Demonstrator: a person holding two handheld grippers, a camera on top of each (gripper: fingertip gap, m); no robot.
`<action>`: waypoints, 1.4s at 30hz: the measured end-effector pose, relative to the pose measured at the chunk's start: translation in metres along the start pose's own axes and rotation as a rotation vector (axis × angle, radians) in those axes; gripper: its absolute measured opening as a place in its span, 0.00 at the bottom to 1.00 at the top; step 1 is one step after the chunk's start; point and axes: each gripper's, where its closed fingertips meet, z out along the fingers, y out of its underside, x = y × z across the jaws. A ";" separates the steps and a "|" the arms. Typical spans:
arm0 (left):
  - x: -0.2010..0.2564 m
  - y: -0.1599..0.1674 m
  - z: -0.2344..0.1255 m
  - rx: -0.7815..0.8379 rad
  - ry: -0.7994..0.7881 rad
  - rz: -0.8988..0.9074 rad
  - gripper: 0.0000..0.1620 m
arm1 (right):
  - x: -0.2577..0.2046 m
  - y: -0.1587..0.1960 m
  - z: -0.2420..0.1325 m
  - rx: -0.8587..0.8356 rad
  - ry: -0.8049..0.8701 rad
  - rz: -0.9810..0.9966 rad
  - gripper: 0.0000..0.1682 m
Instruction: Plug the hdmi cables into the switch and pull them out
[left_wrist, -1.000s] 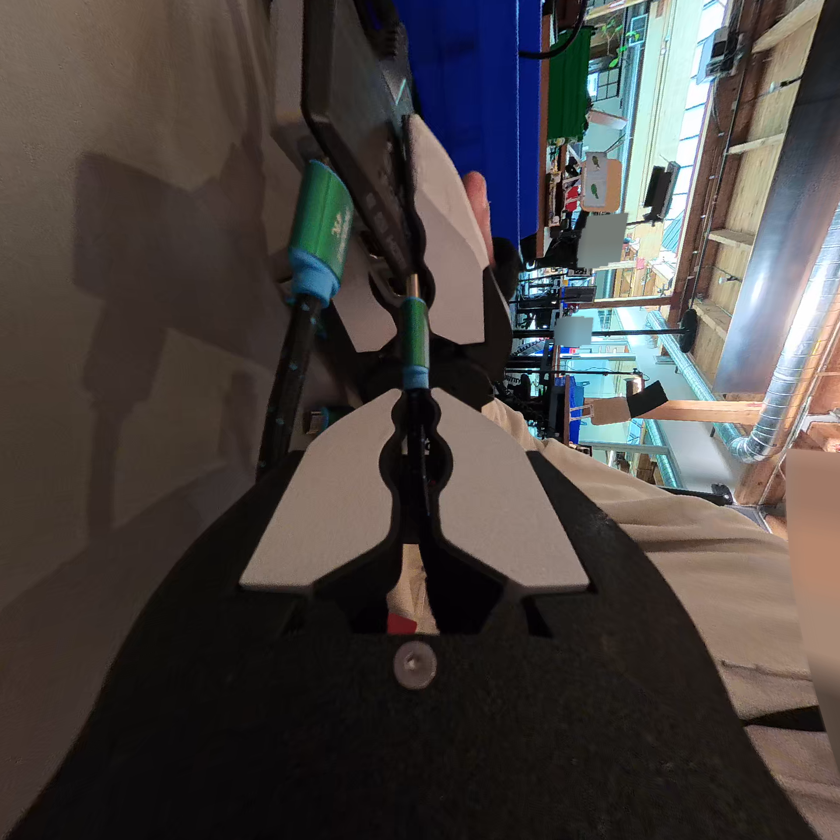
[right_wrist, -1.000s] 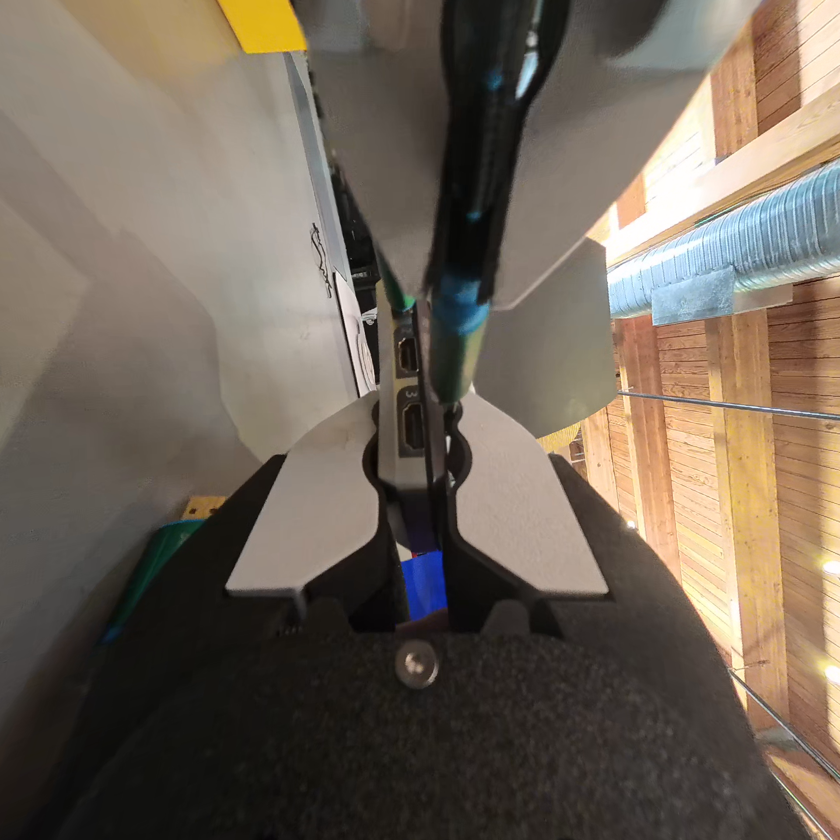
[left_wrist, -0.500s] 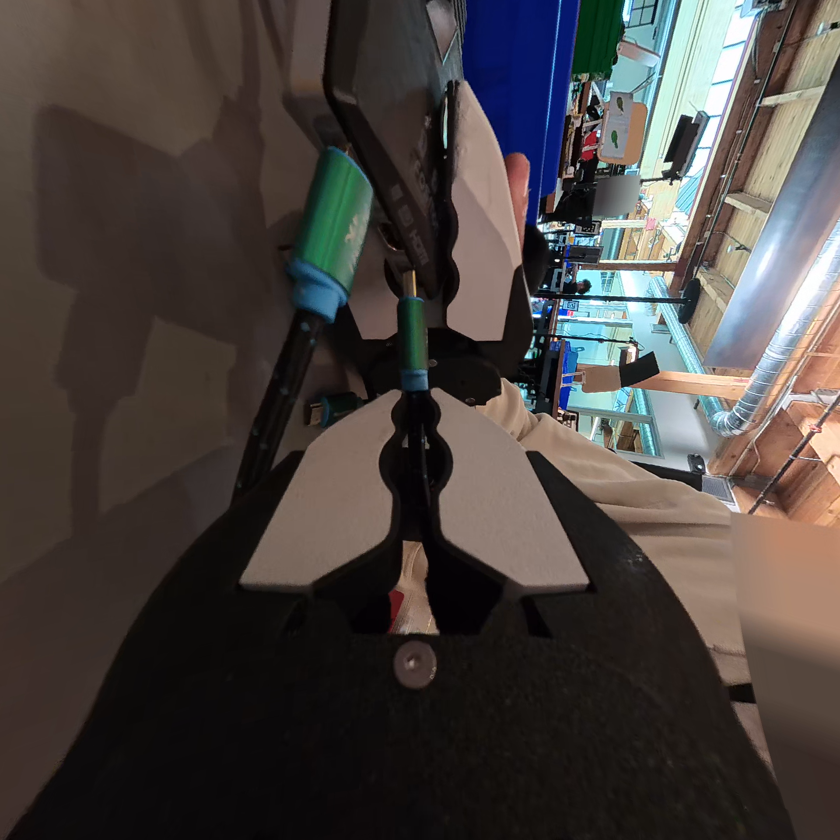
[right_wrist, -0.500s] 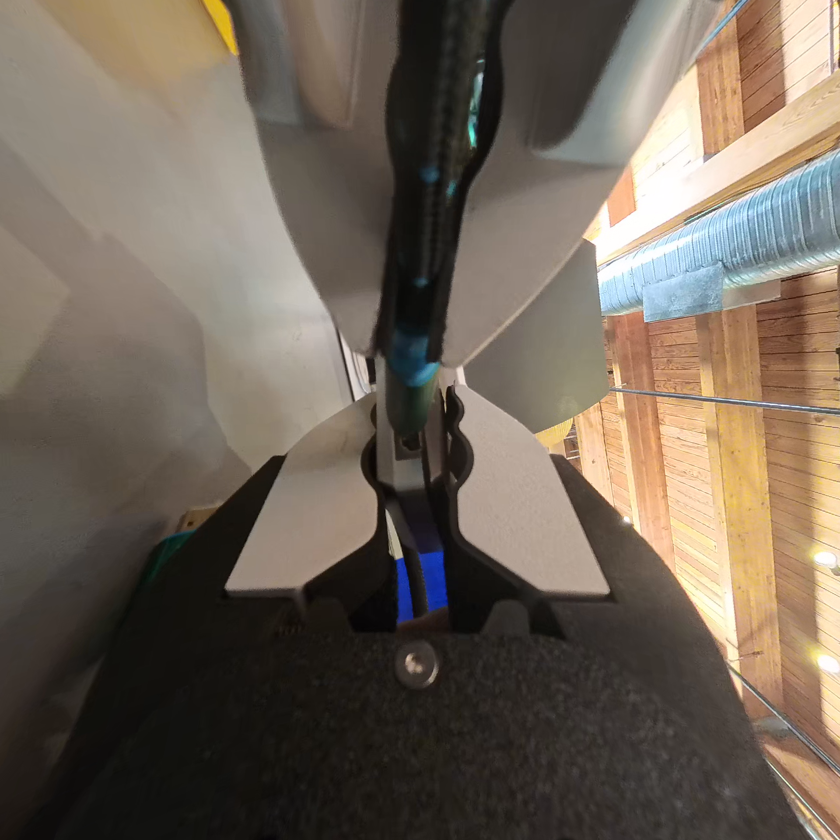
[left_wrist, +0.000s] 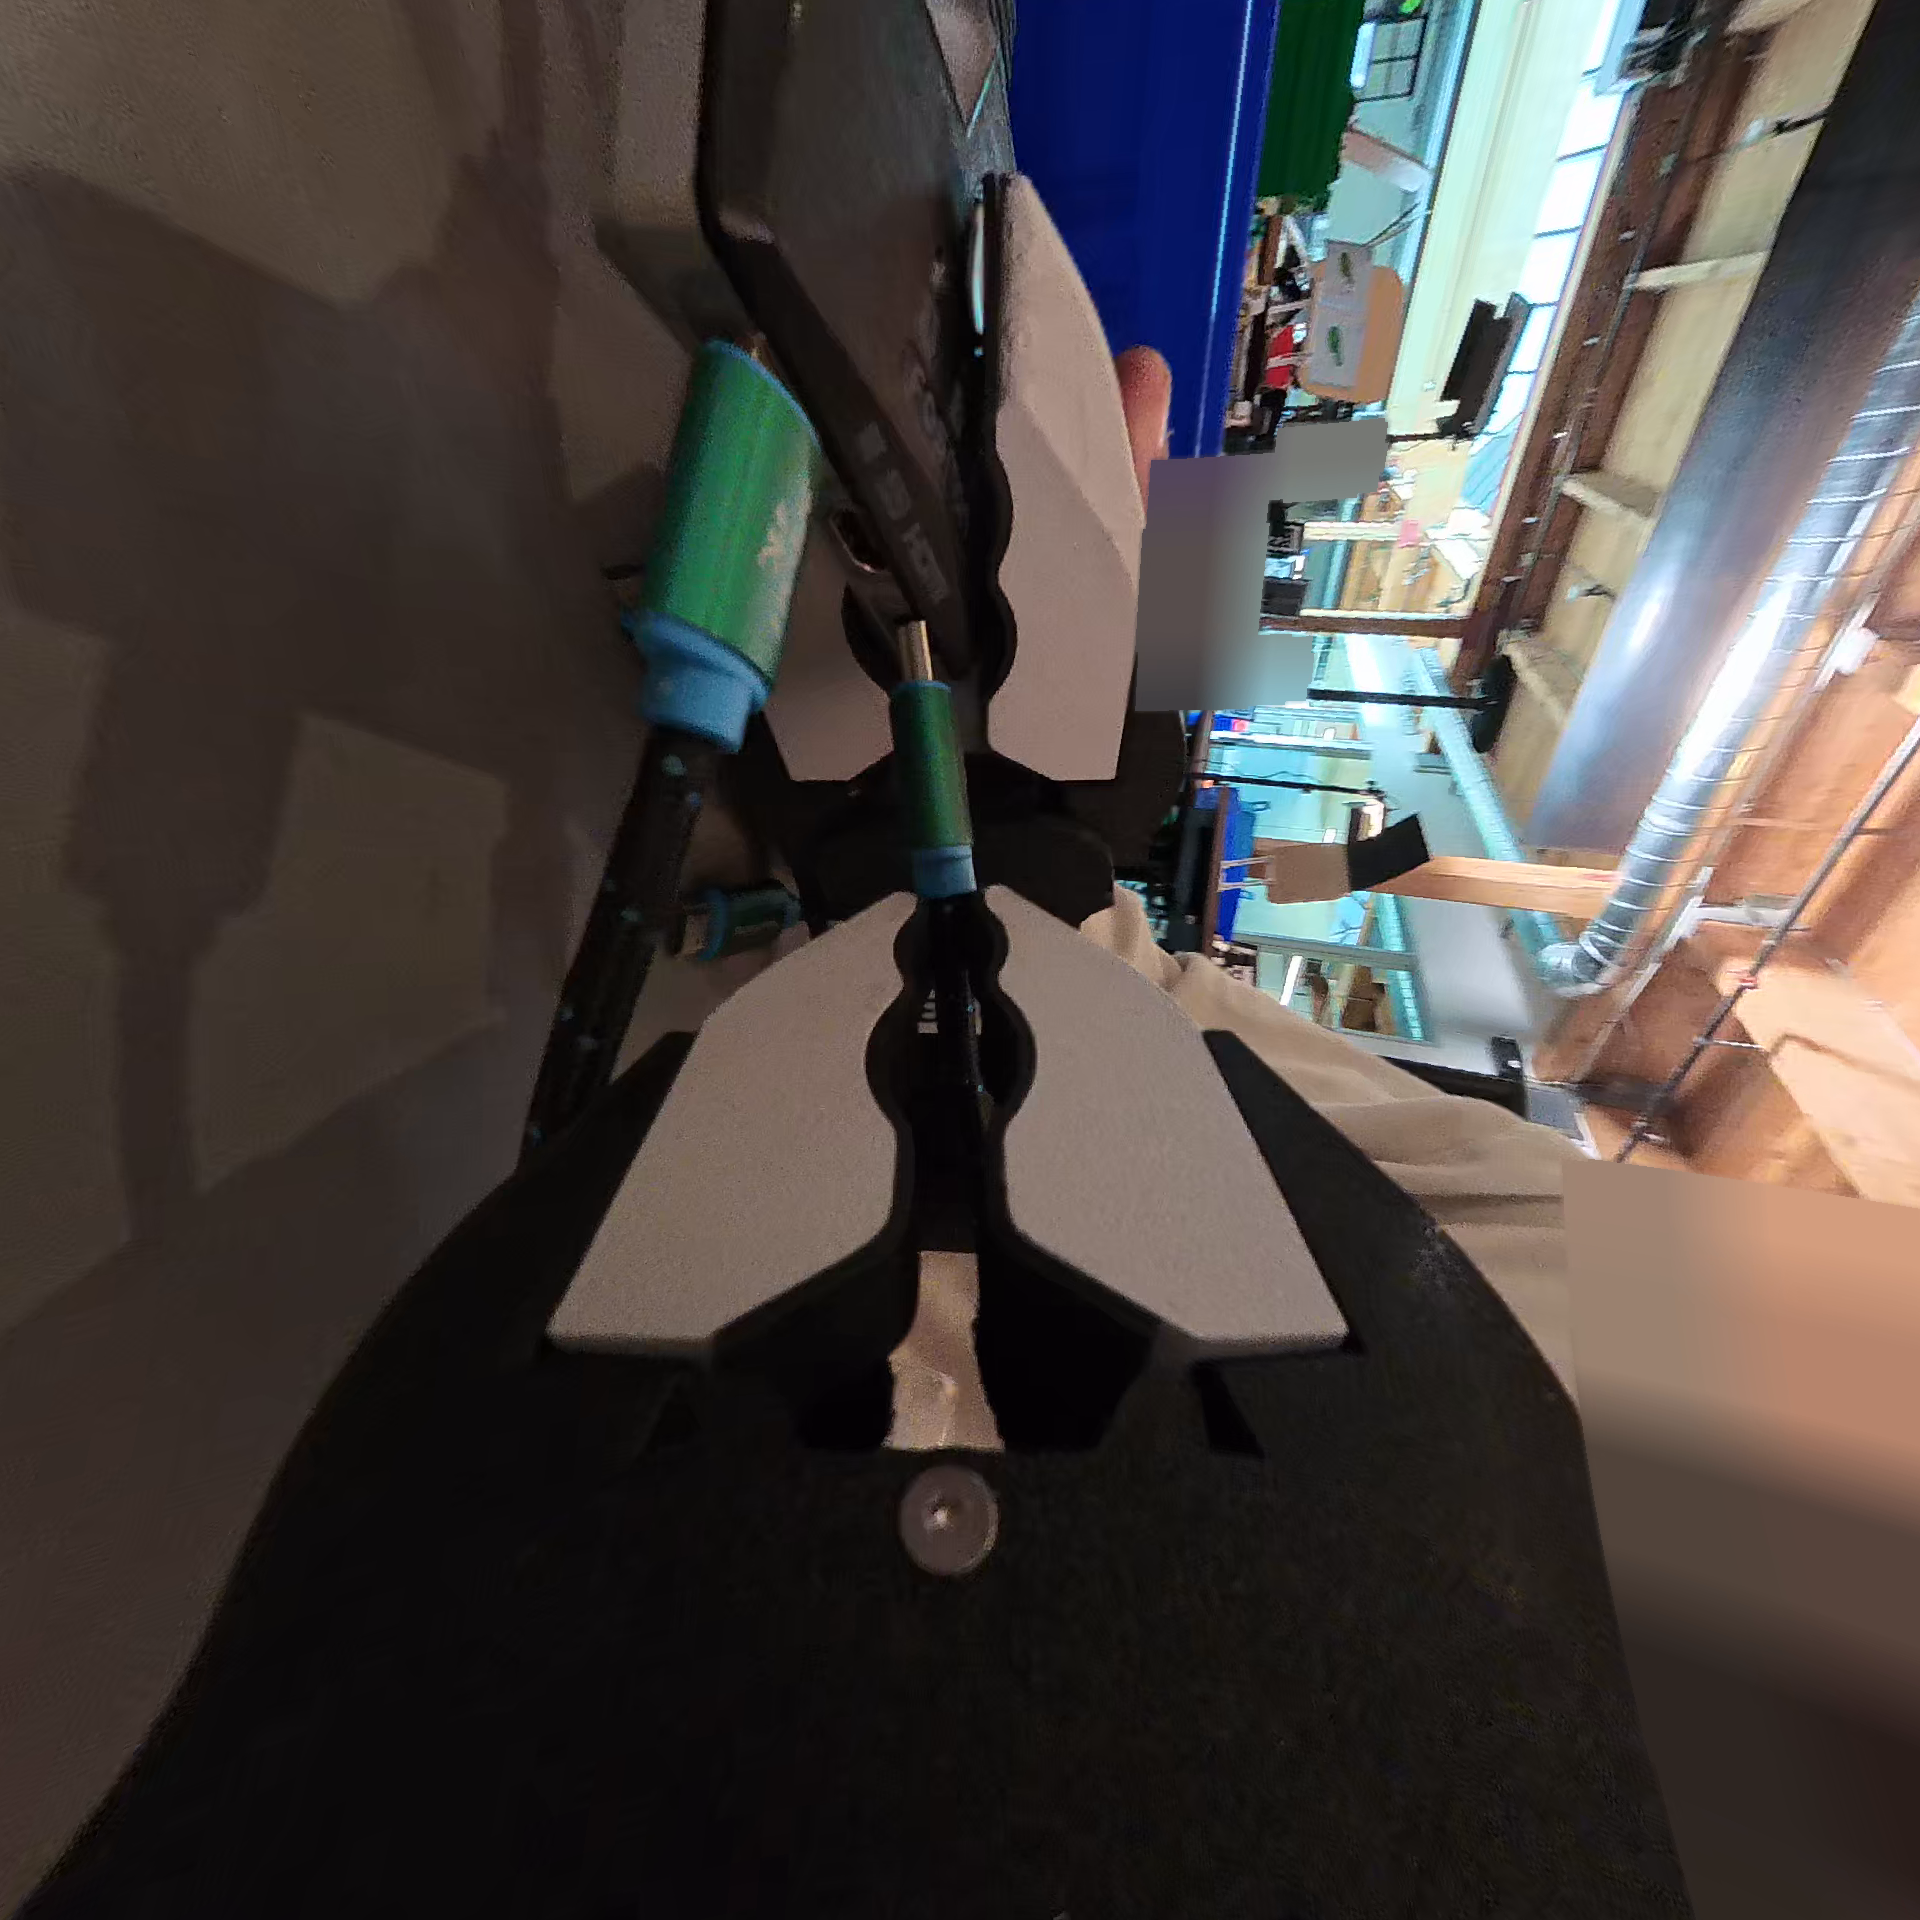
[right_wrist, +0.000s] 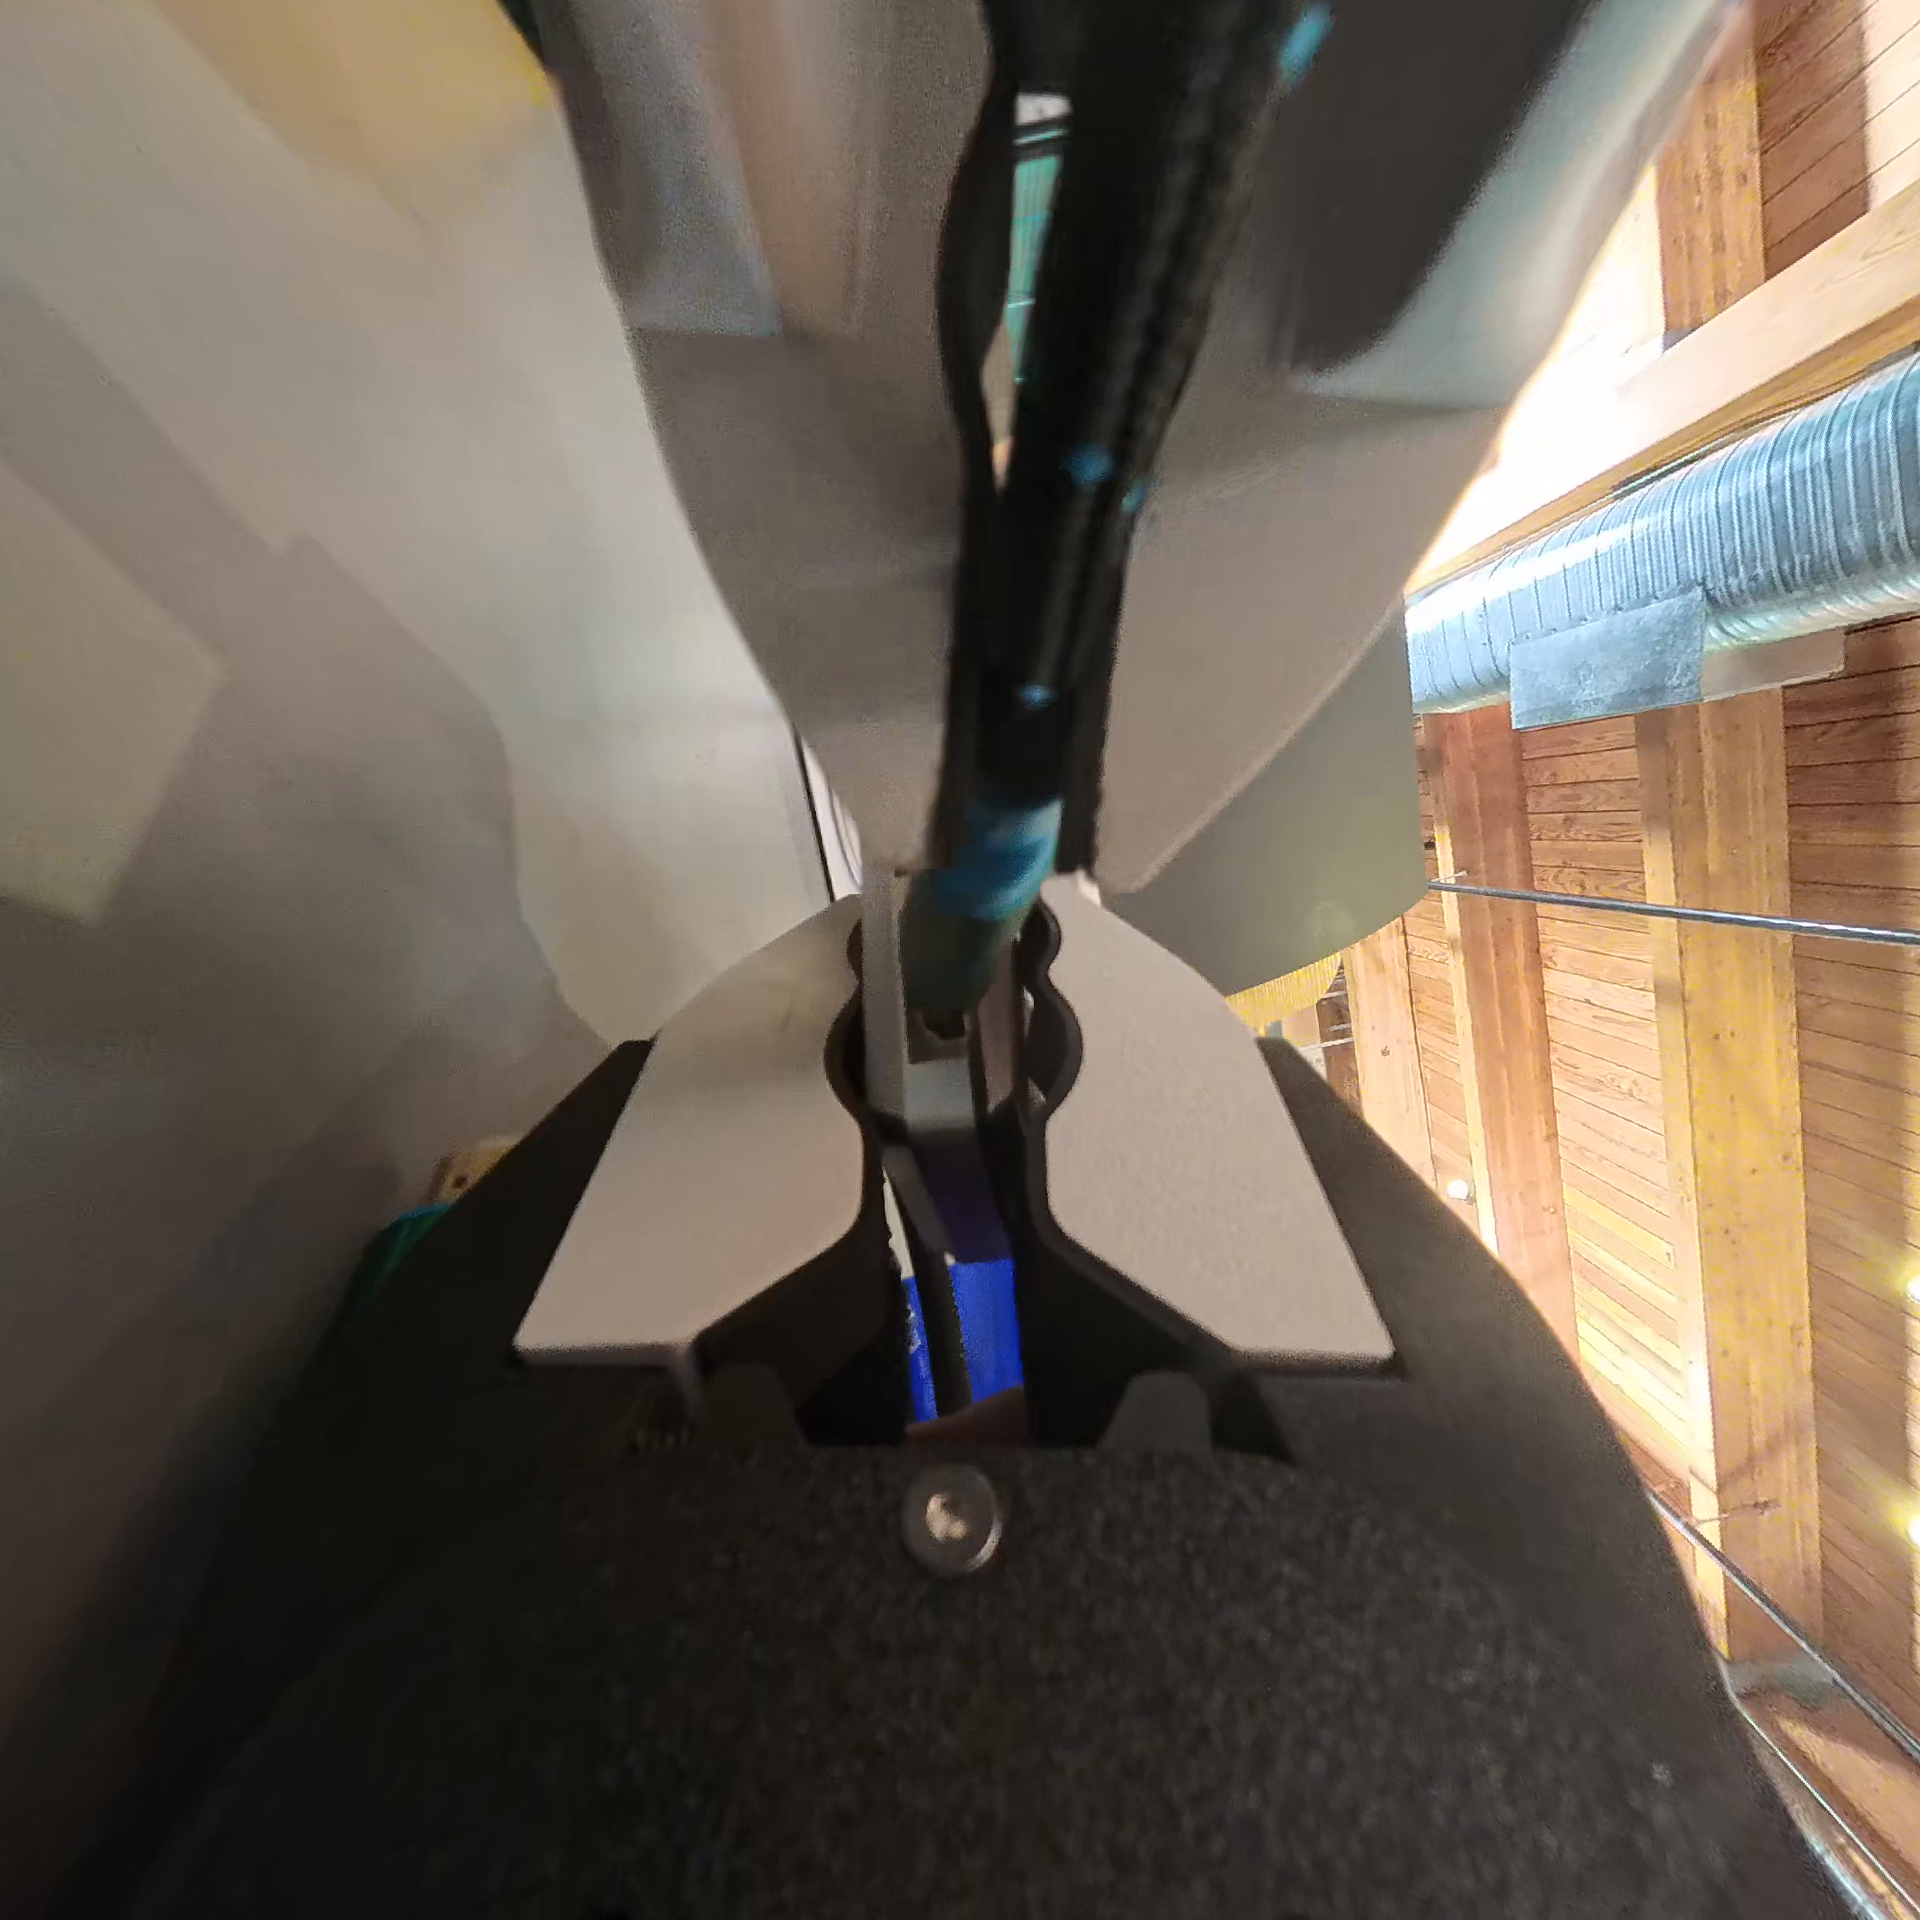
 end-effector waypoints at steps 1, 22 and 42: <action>0.002 0.001 0.001 -0.007 0.021 -0.012 0.03 | 0.001 0.000 0.000 0.003 0.004 0.004 0.14; 0.001 -0.015 0.003 0.203 0.123 0.019 0.03 | 0.003 0.012 0.001 -0.056 -0.027 0.105 0.16; 0.020 -0.017 0.005 0.374 0.363 -0.268 0.03 | 0.010 0.010 0.001 -0.028 0.002 0.138 0.14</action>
